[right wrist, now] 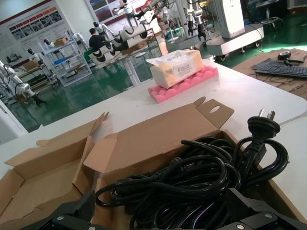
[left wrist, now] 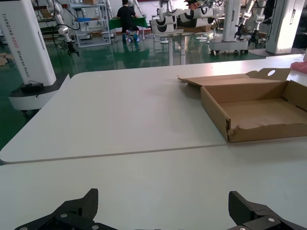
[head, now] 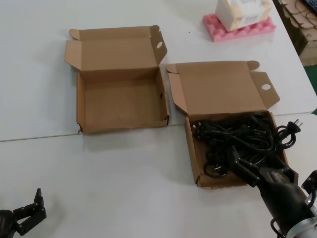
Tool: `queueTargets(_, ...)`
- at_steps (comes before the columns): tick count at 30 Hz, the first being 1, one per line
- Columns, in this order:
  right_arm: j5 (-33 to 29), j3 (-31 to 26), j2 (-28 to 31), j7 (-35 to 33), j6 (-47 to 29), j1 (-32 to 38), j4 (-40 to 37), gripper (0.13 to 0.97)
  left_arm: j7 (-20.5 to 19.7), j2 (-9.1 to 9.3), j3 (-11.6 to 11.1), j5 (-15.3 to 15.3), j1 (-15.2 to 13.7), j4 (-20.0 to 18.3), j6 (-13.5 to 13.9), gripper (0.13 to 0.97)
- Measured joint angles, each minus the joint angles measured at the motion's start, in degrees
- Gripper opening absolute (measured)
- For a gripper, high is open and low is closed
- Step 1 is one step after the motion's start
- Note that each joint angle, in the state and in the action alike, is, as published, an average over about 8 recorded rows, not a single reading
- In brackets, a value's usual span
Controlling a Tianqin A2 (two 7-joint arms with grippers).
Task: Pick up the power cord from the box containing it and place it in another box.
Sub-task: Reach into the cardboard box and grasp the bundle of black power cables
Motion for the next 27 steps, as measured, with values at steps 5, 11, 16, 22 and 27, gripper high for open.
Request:
queueTargets(5, 0.0, 0.0, 0.0, 0.0, 0.0, 0.0, 0.0, 0.966, 0.0, 0.0, 0.0, 0.0, 0.0, 0.0, 0.0, 0.966)
queueTargets(11, 0.0, 0.0, 0.0, 0.0, 0.0, 0.0, 0.0, 0.966, 0.0, 0.0, 0.0, 0.0, 0.0, 0.0, 0.0, 0.966)
queueTargets(16, 0.0, 0.0, 0.0, 0.0, 0.0, 0.0, 0.0, 0.966, 0.0, 0.0, 0.0, 0.0, 0.0, 0.0, 0.0, 0.966)
queueTargets(22, 0.0, 0.0, 0.0, 0.0, 0.0, 0.0, 0.0, 0.966, 0.0, 0.0, 0.0, 0.0, 0.0, 0.0, 0.0, 0.966)
queueTargets(27, 0.0, 0.0, 0.0, 0.0, 0.0, 0.0, 0.0, 0.966, 0.0, 0.0, 0.0, 0.0, 0.0, 0.0, 0.0, 0.966)
